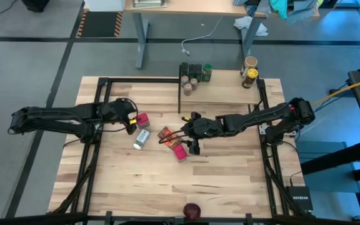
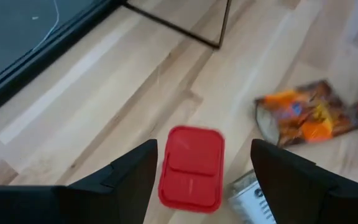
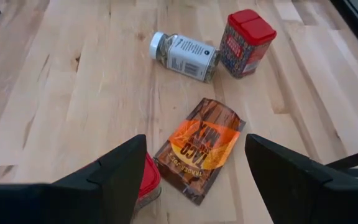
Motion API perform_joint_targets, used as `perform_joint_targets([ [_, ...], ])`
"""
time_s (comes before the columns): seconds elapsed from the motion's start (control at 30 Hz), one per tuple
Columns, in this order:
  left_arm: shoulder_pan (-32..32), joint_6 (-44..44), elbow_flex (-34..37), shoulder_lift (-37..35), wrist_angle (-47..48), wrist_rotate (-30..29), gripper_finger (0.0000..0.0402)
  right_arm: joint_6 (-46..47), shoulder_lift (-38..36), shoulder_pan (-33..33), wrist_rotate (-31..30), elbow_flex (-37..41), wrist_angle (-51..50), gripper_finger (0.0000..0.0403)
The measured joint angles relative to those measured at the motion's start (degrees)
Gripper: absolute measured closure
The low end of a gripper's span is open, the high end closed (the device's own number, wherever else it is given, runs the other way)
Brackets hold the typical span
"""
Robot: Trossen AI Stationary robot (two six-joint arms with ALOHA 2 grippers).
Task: Shelf spices
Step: Put the top red seasoning can on the shelf
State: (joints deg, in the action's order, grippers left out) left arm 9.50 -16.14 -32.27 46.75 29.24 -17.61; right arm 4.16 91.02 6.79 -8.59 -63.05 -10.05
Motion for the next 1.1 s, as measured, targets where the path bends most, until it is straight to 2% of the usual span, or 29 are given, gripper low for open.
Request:
perform_joint_targets([
  [0.23, 0.0, 4.2, 6.3, 3.1, -5.4, 1.8, 0.0150, 0.1, 0.0, 0.0, 0.1, 0.0, -1.6, 0.0123],
  [0.53, 1.9, 4.2, 6.7, 4.3, -6.4, 2.4, 0.0150, 0.1, 0.0, 0.0, 0.0, 0.0, -1.5, 0.0123],
  [0.63, 3.3, 1.8, 7.8, 5.9, -8.2, 4.3, 0.0150, 0.1, 0.0, 0.0, 0.0, 0.0, -1.5, 0.0123],
  [0.8, 5.4, 2.7, 8.2, 9.2, -9.2, 4.8, 0.0151, 0.1, 0.0, 0.0, 0.0, 0.0, -1.5, 0.0123],
  [0.97, 6.6, 4.3, 8.2, 11.5, -10.7, 5.6, 0.0175, 0.1, 0.0, 0.0, -0.2, 0.0, -1.5, 0.0123],
  [1.1, 6.8, 4.9, 8.2, 12.6, -12.2, 7.0, 0.0201, 0.1, 0.0, 0.0, -4.7, 0.0, -0.5, 0.0123],
])
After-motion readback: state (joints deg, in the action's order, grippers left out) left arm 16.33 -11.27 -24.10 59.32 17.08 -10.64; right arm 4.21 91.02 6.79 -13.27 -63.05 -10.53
